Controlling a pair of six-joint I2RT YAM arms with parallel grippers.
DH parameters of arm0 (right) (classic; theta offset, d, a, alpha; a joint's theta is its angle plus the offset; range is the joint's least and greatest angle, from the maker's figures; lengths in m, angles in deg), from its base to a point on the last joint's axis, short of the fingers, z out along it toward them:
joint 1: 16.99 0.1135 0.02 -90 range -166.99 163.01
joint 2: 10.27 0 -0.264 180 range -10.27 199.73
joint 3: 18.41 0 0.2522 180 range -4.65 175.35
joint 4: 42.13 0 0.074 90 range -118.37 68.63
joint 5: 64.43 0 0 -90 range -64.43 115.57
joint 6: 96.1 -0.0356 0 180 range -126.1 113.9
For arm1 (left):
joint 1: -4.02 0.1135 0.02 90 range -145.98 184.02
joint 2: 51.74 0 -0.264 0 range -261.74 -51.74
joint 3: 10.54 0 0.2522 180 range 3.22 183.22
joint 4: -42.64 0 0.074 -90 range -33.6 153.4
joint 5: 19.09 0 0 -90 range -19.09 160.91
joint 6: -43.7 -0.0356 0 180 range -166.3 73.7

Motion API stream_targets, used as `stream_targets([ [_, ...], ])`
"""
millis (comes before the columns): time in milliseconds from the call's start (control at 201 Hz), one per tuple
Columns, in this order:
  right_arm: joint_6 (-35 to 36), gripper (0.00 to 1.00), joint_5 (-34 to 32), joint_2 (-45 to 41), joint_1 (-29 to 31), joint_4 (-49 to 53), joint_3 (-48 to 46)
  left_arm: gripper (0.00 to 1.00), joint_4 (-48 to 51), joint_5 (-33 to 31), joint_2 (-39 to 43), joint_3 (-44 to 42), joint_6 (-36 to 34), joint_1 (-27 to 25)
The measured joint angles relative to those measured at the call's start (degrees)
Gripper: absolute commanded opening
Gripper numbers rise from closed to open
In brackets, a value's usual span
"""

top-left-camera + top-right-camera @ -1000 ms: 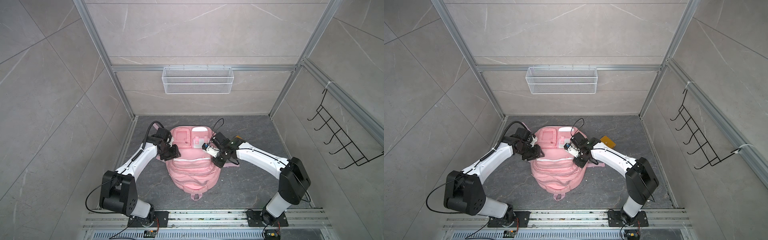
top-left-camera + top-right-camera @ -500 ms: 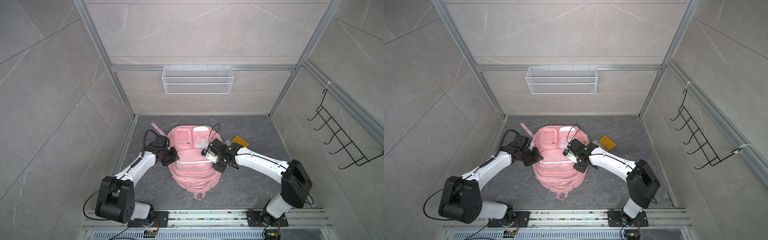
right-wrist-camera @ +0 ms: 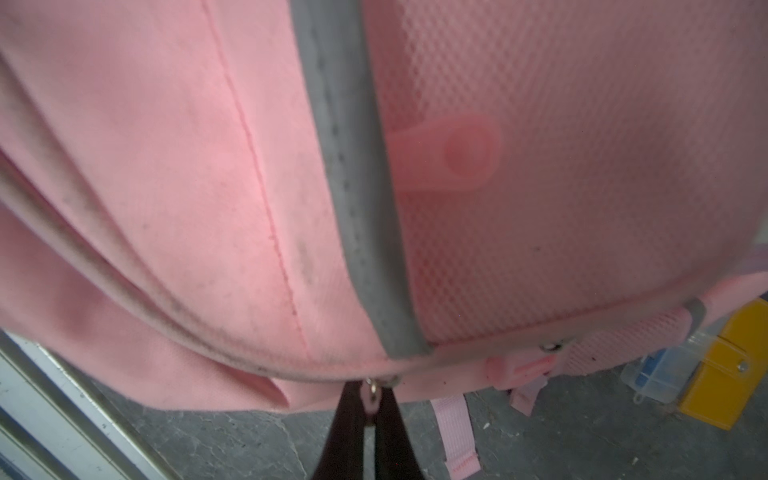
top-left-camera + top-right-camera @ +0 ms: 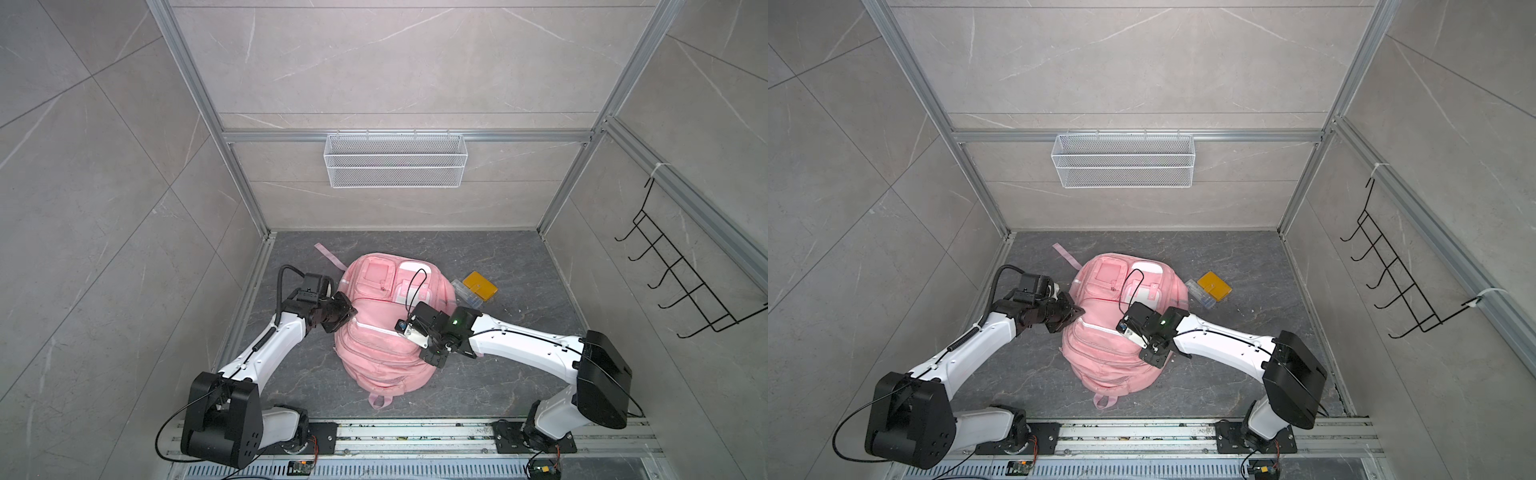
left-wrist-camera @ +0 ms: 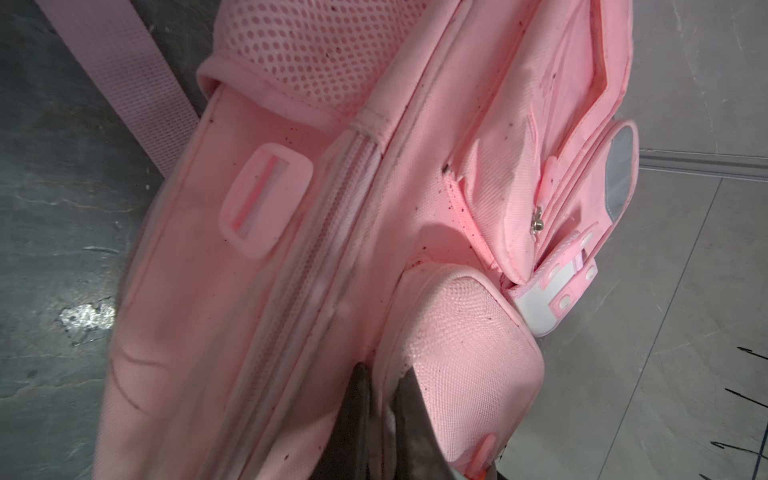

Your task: Pack the student bag

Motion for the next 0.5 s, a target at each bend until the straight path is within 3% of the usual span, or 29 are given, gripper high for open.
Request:
stream_targets([
  [503, -8.13, 0.0, 2.23, -8.2, 4.48, -4.94, -6.25, 0.0, -0.79, 2.43, 2.67, -1.86, 4.76, 2.19],
])
